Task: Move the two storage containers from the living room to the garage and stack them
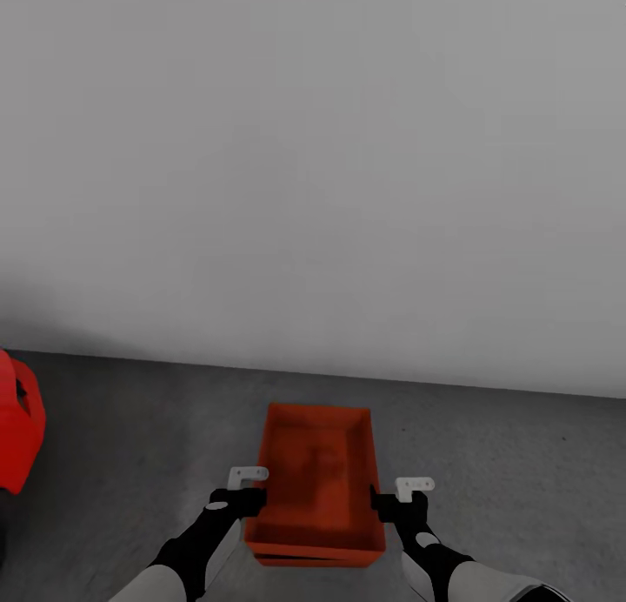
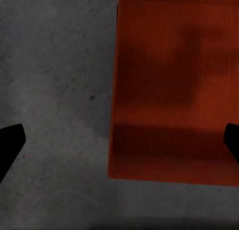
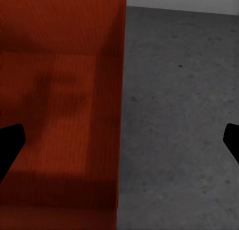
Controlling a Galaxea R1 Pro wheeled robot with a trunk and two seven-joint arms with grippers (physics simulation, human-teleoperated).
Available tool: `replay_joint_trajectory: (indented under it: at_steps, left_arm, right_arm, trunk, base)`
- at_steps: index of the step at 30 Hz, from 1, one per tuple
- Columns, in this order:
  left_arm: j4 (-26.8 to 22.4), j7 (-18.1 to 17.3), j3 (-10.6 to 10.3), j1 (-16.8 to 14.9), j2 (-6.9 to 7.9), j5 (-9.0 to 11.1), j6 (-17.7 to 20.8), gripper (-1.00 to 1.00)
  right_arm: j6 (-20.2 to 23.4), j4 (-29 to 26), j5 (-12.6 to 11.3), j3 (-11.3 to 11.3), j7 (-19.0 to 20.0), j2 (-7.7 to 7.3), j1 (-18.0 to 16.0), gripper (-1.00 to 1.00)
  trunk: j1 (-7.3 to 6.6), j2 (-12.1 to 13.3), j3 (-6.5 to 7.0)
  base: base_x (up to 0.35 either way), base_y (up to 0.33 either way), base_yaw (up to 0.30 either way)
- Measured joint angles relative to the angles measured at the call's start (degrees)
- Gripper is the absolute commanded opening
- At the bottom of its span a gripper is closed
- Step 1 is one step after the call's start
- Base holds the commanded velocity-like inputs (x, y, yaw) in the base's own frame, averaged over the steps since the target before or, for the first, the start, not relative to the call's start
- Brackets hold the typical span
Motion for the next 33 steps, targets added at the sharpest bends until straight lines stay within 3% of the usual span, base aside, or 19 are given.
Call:
replay_joint_trajectory:
  at_steps: [17, 33]
  left_arm:
    - [-1.88, 0.0, 0.05, 0.0, 0.01, 0.01, 0.5, 1.0]
    - [-1.97, 0.0, 0.05, 0.0, -0.09, 0.09, 0.8, 1.0]
  right_arm:
    - [0.0, -0.01, -0.01, -0.03, 0.0, -0.08, 0.0, 1.0]
    - [0.0, 0.0, -0.01, 0.0, 0.0, -0.07, 0.0, 1.0]
  trunk:
    - [0.01, 0.0, 0.0]
    - [0.04, 0.0, 0.0]
  base:
    - [-0.02, 0.0, 0.0]
    - [-0.311, 0.0, 0.0]
